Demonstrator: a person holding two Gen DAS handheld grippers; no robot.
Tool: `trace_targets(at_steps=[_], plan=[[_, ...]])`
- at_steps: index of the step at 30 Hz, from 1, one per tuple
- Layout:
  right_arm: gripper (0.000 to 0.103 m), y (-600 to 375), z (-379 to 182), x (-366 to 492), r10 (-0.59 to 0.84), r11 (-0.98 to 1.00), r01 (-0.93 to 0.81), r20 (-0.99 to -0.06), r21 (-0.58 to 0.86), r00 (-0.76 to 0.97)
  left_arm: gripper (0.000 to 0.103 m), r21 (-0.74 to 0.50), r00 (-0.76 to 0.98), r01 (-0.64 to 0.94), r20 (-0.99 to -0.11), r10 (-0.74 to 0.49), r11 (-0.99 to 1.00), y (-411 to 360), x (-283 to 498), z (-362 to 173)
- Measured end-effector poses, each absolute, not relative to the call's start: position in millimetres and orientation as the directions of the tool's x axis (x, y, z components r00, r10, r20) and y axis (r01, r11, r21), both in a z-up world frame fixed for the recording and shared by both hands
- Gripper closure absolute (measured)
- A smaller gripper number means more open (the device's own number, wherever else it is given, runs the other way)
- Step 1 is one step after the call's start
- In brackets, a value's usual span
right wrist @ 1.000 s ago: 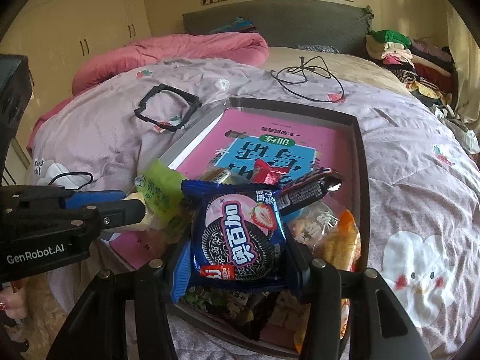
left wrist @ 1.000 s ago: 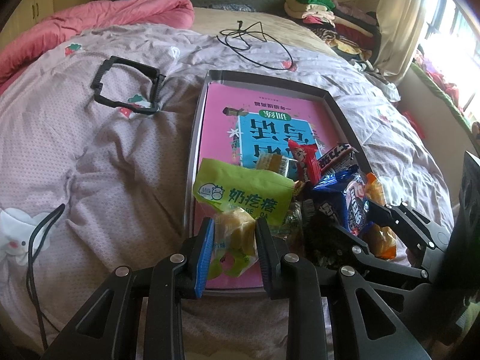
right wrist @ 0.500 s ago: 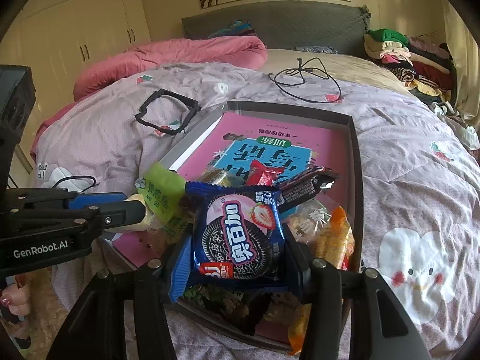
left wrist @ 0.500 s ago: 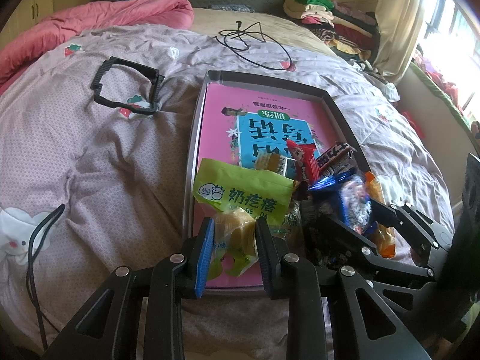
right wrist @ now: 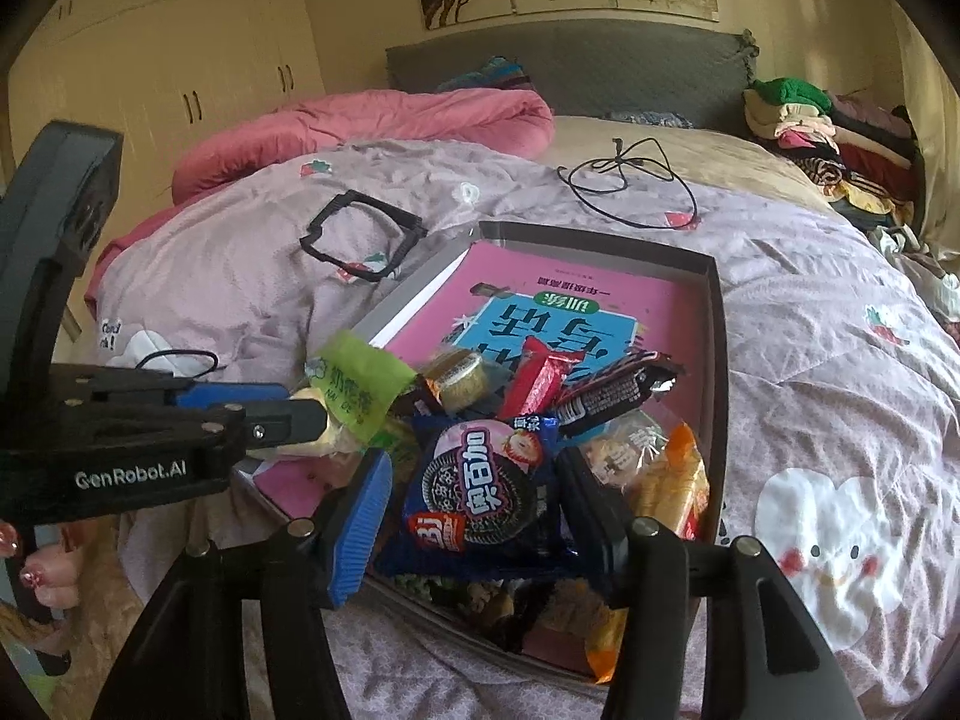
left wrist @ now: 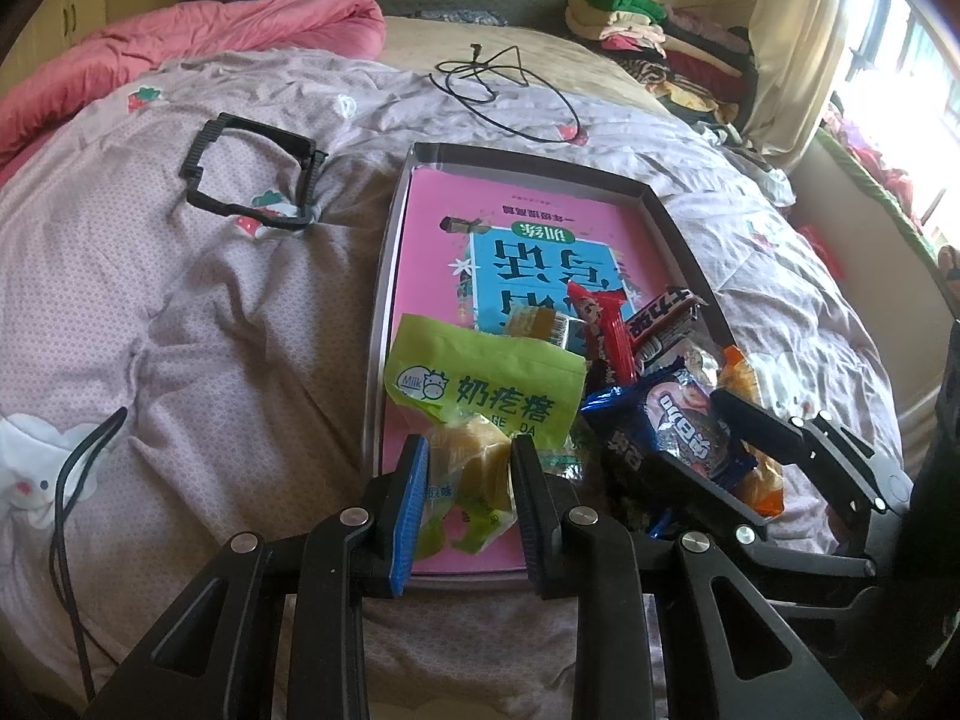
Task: Organize snacks
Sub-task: 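Lower the cookie packet and green bag into the tray and open both tools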
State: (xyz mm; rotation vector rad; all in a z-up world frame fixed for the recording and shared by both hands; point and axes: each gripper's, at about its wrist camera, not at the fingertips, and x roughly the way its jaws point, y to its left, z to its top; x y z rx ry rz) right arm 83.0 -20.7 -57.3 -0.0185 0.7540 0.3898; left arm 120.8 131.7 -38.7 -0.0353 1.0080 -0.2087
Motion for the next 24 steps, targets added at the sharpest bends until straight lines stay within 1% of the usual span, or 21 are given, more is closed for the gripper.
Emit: trace_targets(at_steps=[4,19,24], plan=[[0.047,-20.3,-59.5,83.1,0.311,0.935,-0.341,-0.675,0.093,0.669,0.073,-0.131,0.517,0.16,-0.833,-0.196,0.978,130.9,119.9,-37.0],[0.047,-21.6,-60.1,82.6,0.302,0.94,-0.33,-0.676,0.091,0.672,0.071,-0.152,0.529,0.166,-0.82,-0.218,0.974,132.8,120.2,-32.5],[0.047,-22.9,-60.9,84.1,0.289,0.944,-0.317,-0.676,0.086,0.677,0.067,-0.159,0.534,0.173,-0.814,-0.228,0.972,133.4,119.1,-30.7]])
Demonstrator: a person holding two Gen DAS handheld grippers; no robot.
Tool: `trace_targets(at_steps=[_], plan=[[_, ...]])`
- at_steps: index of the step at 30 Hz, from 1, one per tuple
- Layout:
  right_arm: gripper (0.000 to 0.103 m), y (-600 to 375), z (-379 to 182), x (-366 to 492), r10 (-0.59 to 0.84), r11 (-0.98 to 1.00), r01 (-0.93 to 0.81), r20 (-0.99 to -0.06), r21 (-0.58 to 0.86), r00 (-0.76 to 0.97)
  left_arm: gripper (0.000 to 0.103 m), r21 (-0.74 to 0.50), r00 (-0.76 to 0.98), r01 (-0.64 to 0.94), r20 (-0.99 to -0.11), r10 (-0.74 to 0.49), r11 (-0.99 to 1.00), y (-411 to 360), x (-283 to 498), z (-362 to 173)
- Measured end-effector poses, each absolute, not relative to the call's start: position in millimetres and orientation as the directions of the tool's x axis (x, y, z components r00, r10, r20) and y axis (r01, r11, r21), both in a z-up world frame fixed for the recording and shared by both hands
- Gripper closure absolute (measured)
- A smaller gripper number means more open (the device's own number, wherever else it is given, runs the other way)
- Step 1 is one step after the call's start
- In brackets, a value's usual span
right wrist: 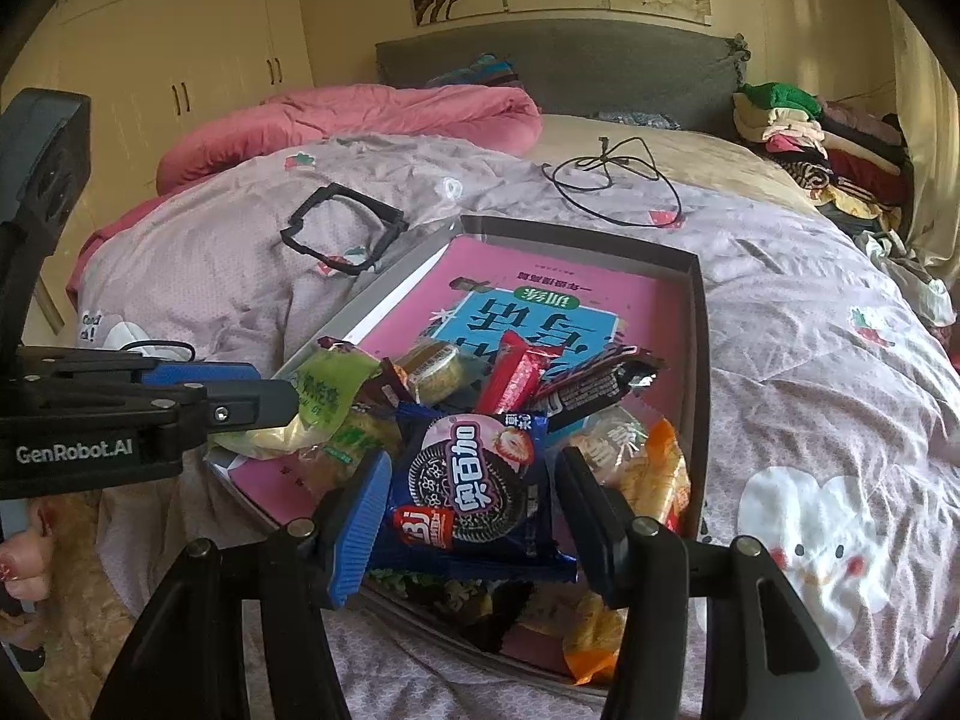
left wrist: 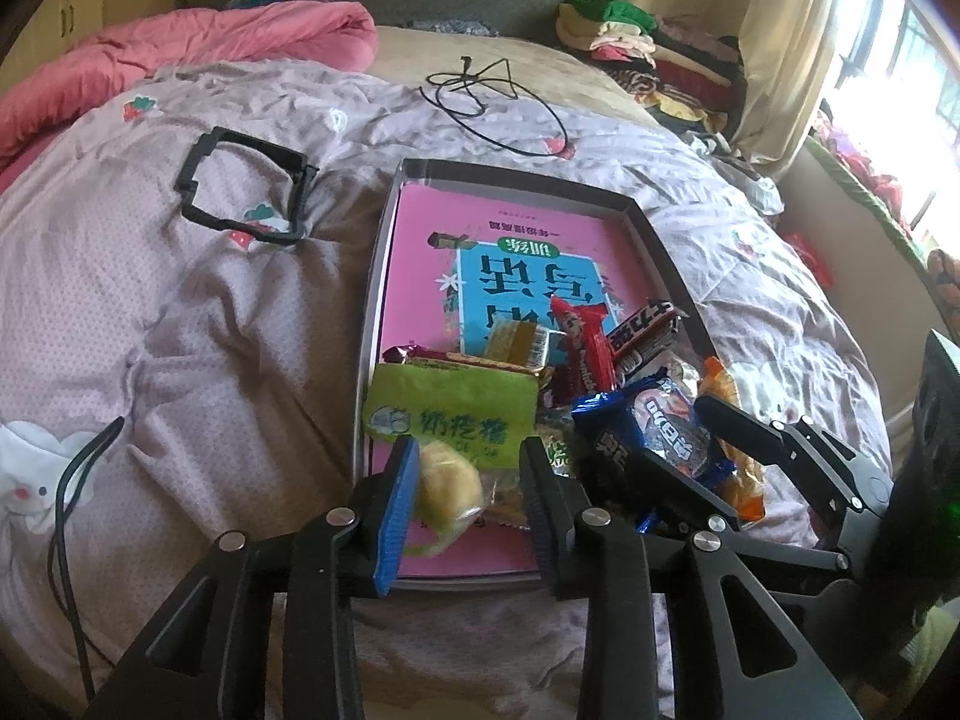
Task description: Organize snacks
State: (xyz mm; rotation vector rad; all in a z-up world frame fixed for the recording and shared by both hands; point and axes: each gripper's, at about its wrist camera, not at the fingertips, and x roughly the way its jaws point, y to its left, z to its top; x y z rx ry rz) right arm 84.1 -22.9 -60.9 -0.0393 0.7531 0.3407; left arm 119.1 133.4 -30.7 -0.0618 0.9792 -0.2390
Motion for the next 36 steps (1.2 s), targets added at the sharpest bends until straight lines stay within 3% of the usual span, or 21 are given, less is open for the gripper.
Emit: trace_targets(at_steps=[24,36], plan=[[0.046,-26,-61,85,0.277,0.949,-0.305,-0.682,0.082,0.677,0.039,-0.154,0.56,0.191,-0.794,-0.236,0.969,130,114,-21],[0.041,-28,-55,80,0.257,0.952,-0.302,-0.672,0.051,0.695,0.031,-0.149,0.568,0.182,-0.791,-0.228,0.972,130,111,-17]])
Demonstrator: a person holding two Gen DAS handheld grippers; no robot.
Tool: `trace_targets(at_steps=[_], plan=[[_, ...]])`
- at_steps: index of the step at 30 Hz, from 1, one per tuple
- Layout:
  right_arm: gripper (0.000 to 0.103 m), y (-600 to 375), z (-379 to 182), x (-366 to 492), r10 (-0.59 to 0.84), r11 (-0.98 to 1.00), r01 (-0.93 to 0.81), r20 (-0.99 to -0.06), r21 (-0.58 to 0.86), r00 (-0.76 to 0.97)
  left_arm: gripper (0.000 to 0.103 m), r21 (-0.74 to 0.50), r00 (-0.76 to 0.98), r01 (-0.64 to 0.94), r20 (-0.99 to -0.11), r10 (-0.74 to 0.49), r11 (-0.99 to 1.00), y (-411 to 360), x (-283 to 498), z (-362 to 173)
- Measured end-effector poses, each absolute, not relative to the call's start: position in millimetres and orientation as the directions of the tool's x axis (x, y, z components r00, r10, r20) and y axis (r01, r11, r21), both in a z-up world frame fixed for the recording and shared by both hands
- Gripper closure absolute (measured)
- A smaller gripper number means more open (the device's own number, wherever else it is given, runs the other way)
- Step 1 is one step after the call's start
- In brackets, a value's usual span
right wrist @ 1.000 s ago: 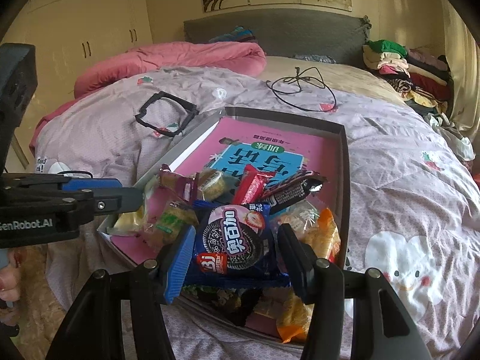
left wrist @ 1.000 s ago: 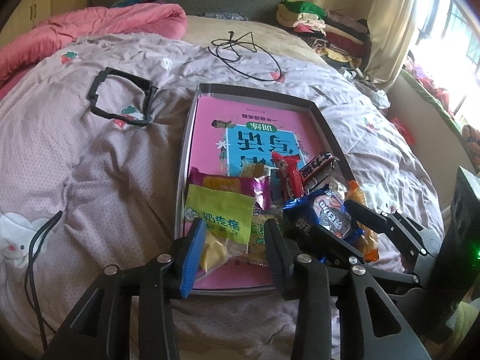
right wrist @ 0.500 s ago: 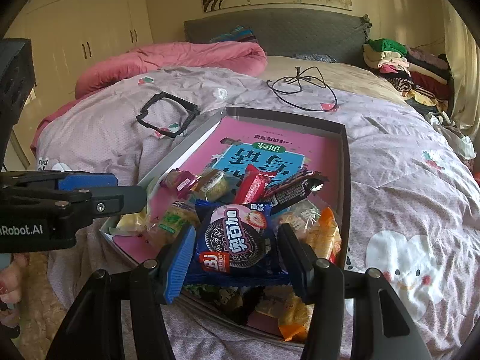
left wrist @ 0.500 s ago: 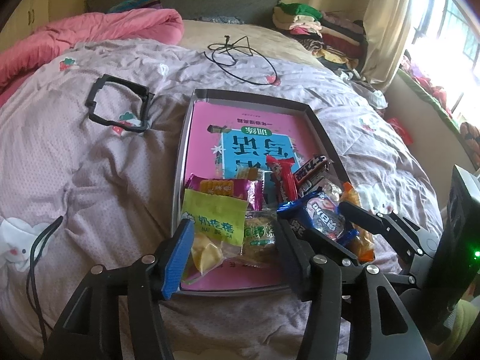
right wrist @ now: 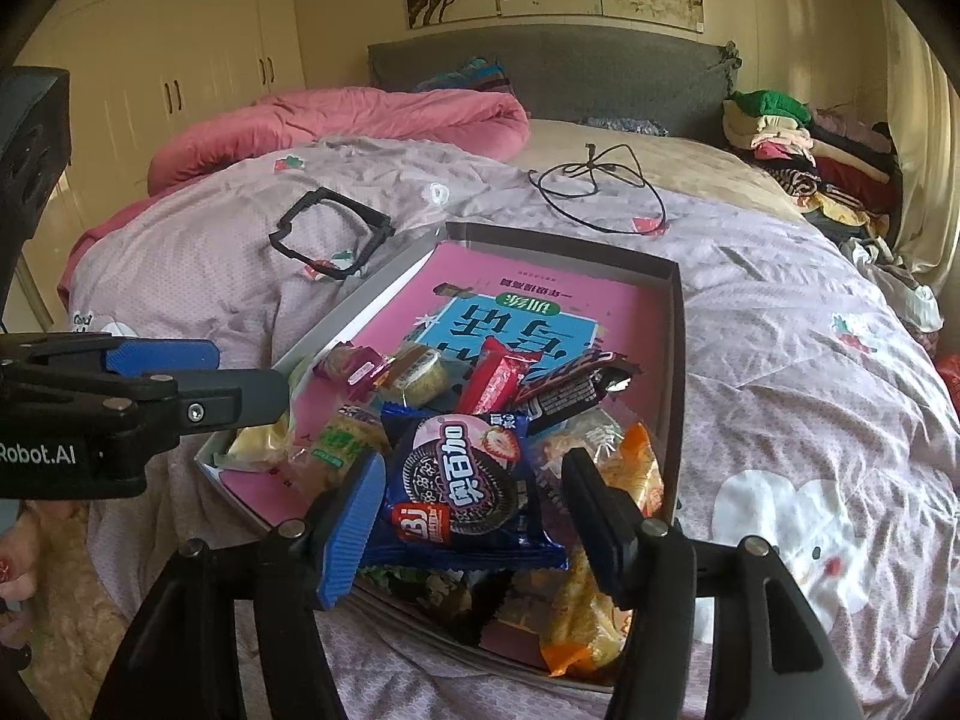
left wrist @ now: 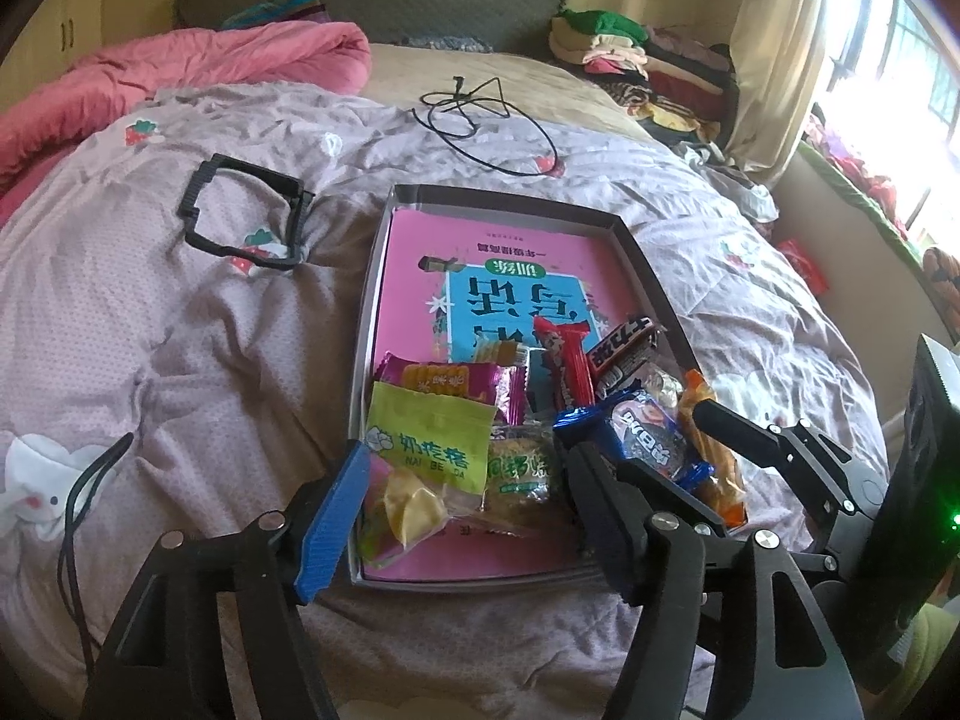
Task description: Organize snacks
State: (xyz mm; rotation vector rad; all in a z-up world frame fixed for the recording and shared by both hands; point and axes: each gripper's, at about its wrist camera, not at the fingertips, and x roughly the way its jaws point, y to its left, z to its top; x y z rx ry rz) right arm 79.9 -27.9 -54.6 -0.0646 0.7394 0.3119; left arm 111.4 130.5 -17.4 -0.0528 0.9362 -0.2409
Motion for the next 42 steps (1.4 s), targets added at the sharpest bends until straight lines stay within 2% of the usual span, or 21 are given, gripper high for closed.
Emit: trace_targets(at_steps=[12,42], plan=[[0.029,-36,-46,76,0.223,0.962,-0.27,-0.654,0.03,0.723,0.028,-0.152,0.583,0.167,-0.782,-0.222,0.974,130,107,-11],[0.009,-50,-21,52,0.208,0.968,-0.251,-0.615,0.017,0.761,0.028,-0.136,0.6,0.164,-0.772,-0.208,0.977,123,87,0]])
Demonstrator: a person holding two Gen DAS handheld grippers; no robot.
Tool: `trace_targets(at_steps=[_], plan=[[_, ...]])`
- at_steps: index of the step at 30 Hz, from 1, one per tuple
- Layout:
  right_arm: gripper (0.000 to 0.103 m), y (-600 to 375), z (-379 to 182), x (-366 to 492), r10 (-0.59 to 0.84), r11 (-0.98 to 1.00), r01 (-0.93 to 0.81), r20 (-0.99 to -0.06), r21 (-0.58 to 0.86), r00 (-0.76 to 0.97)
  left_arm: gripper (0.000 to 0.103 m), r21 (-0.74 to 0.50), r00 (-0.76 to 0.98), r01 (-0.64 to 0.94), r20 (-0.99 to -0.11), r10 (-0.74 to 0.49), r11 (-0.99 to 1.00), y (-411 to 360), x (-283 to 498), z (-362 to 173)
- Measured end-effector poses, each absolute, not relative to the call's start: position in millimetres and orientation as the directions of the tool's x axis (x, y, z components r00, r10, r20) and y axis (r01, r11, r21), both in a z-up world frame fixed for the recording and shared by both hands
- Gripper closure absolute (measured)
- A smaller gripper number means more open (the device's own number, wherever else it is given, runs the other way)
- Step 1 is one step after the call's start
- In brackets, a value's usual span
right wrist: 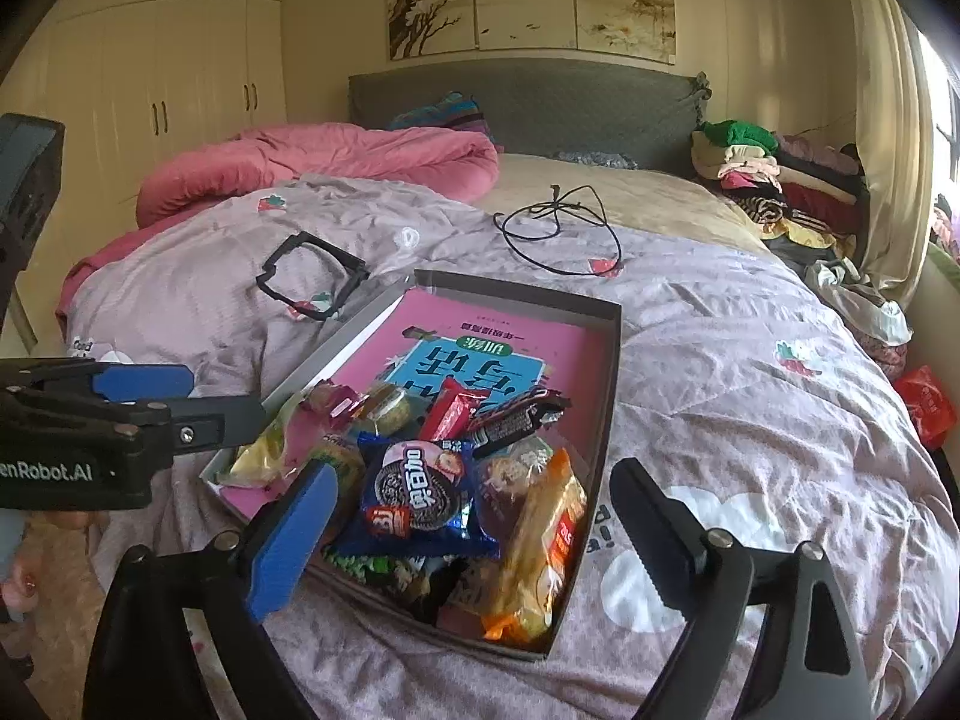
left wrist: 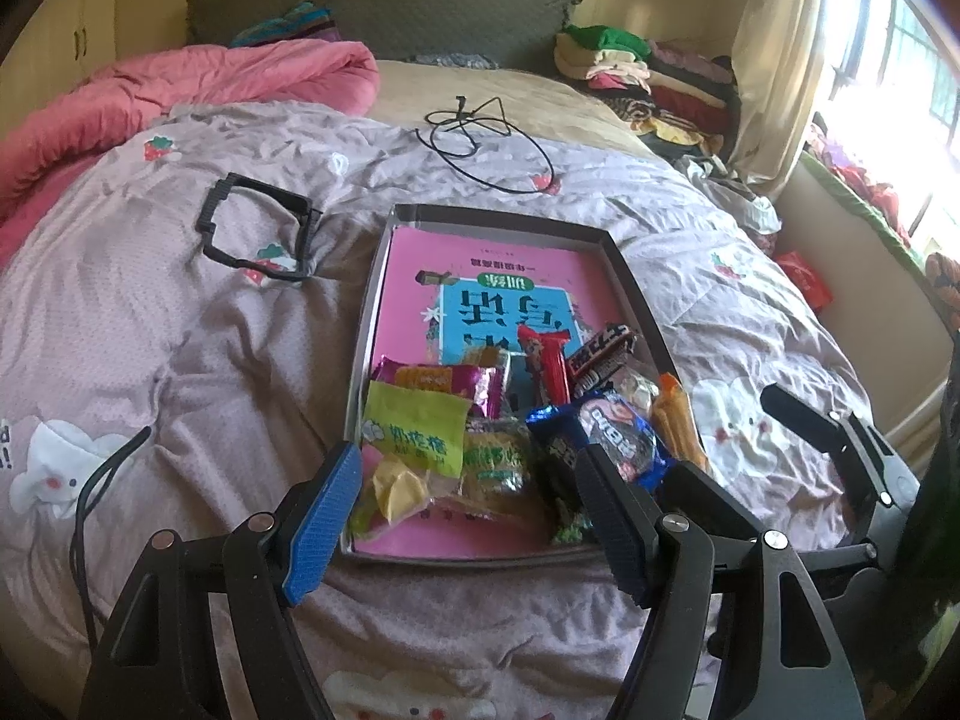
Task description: Organize snacks
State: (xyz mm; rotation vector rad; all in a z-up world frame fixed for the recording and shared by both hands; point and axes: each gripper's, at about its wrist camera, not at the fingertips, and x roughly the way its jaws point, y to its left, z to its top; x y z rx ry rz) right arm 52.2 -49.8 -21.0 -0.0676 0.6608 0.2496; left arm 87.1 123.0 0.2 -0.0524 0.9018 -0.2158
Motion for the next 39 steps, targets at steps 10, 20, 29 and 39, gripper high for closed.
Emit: trace_targets(at_steps=[10,20,29,39], plan=[[0.004,-58,-16,41,0.232,0.966,-0.255,-0.619,0.052,0.751,0.028,-0.162,0.599,0.116,-0.776,-0.199,0.98,124,72,-5],[0.002,-71,-14,25,0.244,0.965,-0.25,-0.631,0.081,0.736,0.028,-0.154,0.586,0.128,-0.786,-0.2,0.98,114,48,-13],[0.002,-80,-13,5,0.239,0.966,-0.242,-0.649,0.087,0.722,0.028,-0.127,0.568,0.155,-0.8,-0.194,0.98,102,26,-21],[0.001,-96,-19,-14,0.234,0.97,-0.213,-0.667,0.115,0.707,0.028,-0.126,0.575,0.14,-0.798,-0.184,0.982,107,16,-20]])
